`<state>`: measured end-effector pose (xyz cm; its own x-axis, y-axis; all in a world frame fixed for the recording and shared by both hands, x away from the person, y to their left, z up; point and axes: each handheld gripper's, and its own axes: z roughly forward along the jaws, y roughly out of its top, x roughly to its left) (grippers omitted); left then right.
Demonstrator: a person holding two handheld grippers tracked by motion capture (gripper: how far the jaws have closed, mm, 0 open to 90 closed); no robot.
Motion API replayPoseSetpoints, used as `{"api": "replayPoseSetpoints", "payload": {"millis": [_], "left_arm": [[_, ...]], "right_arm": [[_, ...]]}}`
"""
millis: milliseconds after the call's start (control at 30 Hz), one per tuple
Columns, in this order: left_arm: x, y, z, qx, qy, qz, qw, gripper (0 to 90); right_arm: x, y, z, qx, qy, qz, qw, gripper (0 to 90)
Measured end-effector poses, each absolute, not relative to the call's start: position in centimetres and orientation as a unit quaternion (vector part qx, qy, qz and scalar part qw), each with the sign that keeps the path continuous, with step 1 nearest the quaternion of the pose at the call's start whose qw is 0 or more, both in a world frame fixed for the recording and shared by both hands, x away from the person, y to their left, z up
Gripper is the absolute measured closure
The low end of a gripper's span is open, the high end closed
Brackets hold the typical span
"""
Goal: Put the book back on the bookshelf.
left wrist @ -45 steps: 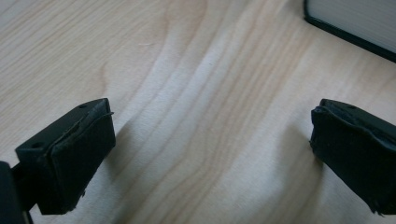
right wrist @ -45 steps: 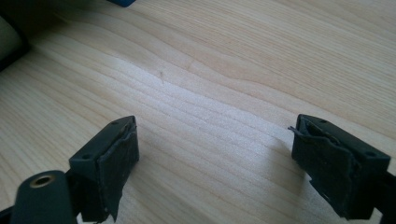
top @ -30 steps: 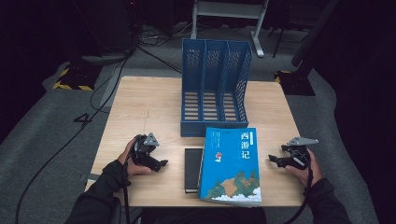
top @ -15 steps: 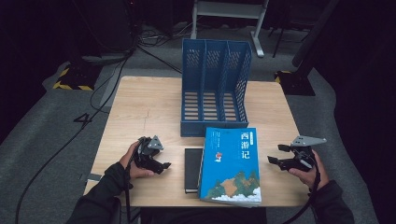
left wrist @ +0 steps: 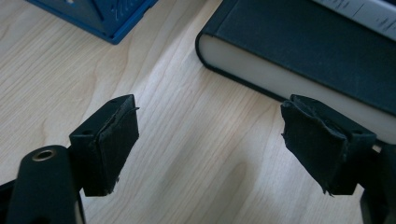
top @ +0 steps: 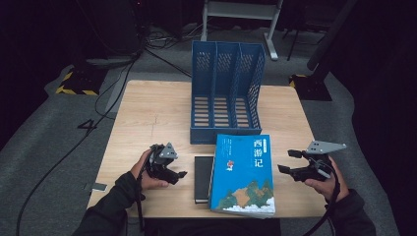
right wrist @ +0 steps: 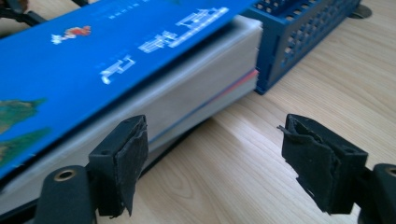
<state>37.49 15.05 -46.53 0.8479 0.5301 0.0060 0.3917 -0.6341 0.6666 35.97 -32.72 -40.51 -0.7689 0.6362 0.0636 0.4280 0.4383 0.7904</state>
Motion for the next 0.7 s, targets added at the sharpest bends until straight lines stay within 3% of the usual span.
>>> {"api": "replayPoseSetpoints", "payload": {"millis": [700], "left_arm": [[38.1, 10.3, -45.2, 0.906, 0.213, 0.113, 0.349, 20.6]], "right_arm": [[33.7, -29.6, -37.9, 0.275, 0.864, 0.417, 0.072, 23.3]]}}
